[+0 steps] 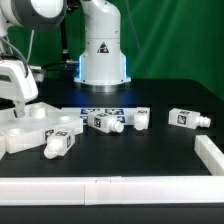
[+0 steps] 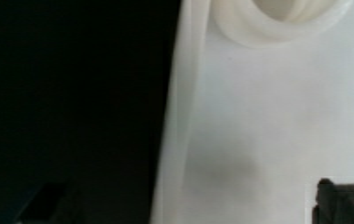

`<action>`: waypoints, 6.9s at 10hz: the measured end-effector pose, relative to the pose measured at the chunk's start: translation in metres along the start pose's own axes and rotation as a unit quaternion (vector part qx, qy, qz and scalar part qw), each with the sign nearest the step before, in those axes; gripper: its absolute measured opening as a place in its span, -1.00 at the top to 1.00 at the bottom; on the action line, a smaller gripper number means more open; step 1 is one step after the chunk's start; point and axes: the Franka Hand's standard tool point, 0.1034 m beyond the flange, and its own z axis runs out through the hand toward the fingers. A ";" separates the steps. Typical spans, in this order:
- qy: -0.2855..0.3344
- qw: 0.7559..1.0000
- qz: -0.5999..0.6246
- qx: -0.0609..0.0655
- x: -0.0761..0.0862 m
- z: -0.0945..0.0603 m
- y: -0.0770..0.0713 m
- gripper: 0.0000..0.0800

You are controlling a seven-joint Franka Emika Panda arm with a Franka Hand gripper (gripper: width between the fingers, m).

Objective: Assemble one leg

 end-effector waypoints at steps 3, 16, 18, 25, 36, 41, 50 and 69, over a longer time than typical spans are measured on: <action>-0.001 1.000 -0.002 0.000 0.000 0.000 -0.001 -0.62; -0.006 1.000 -0.012 0.006 0.001 -0.006 -0.001 0.87; -0.023 0.999 -0.011 0.032 0.002 -0.031 -0.003 0.87; -0.042 0.988 -0.137 0.064 -0.009 -0.066 -0.107 0.87; -0.039 0.947 -0.320 0.002 0.001 -0.044 -0.242 0.87; -0.043 0.946 -0.320 0.003 0.001 -0.041 -0.236 0.87; -0.018 0.947 -0.322 -0.009 0.020 -0.009 -0.288 0.87; -0.017 0.959 -0.279 -0.034 -0.006 -0.022 -0.294 -0.40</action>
Offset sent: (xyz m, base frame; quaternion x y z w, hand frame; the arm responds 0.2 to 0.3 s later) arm 0.0000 0.0000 0.0000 0.0000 0.0000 0.0000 1.0000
